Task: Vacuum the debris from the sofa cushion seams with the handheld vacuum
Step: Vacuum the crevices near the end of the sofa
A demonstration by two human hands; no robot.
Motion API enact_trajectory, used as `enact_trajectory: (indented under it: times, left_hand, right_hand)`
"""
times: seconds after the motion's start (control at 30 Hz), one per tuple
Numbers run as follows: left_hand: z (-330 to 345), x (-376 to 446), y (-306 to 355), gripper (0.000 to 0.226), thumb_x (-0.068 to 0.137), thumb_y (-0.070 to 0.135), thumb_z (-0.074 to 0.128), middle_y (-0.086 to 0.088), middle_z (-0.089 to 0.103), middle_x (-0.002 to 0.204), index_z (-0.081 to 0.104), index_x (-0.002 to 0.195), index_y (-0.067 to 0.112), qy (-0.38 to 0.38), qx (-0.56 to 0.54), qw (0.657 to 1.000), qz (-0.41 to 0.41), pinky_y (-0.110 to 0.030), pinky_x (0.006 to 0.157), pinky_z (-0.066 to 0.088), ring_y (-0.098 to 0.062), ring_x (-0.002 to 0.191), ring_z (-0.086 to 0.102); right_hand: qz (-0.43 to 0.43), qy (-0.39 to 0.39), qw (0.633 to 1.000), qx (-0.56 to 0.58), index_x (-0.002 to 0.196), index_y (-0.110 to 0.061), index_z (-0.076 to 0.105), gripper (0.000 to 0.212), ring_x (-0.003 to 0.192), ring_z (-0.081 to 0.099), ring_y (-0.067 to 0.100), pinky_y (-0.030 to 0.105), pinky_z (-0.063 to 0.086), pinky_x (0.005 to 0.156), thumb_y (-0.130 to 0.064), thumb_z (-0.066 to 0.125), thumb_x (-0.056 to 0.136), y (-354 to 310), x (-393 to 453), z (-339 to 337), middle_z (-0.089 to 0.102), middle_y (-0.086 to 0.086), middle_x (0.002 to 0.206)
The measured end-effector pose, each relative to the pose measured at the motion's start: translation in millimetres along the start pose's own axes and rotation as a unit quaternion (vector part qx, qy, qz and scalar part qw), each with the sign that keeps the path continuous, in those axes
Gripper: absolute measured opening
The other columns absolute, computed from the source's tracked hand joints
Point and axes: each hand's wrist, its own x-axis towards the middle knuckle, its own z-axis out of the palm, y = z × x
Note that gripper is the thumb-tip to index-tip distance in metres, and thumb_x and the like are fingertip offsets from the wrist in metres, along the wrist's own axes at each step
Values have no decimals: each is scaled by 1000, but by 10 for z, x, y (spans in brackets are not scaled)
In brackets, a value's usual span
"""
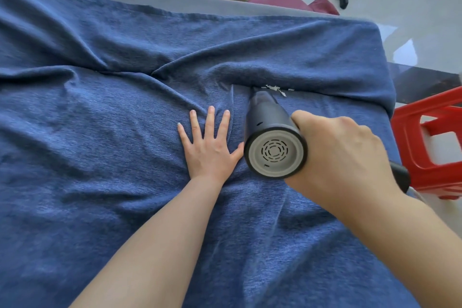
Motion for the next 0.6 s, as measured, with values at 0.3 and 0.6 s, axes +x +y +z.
enact_trajectory:
  times: [0.3, 0.6]
  left_hand:
    - [10, -10, -21, 89, 74, 73, -4, -2, -16, 163, -15, 153, 34, -3, 10, 1000, 4, -64, 115, -4, -40, 147, -15]
    - [-130, 16, 112, 80, 87, 60, 26, 3, -18, 162, -11, 154, 35, 8, -14, 1000, 13, -62, 116, -5, -40, 146, -19]
  right_hand:
    - [-1, -2, 1000, -22, 82, -23, 38, 32, 62, 34, 30, 35, 30, 61, -48, 59, 80, 31, 25, 31, 34, -6, 63]
    - [-10, 21, 1000, -4, 79, -24, 38, 34, 66, 39, 33, 34, 32, 61, -49, 61, 78, 277, -24, -44, 41, -6, 64]
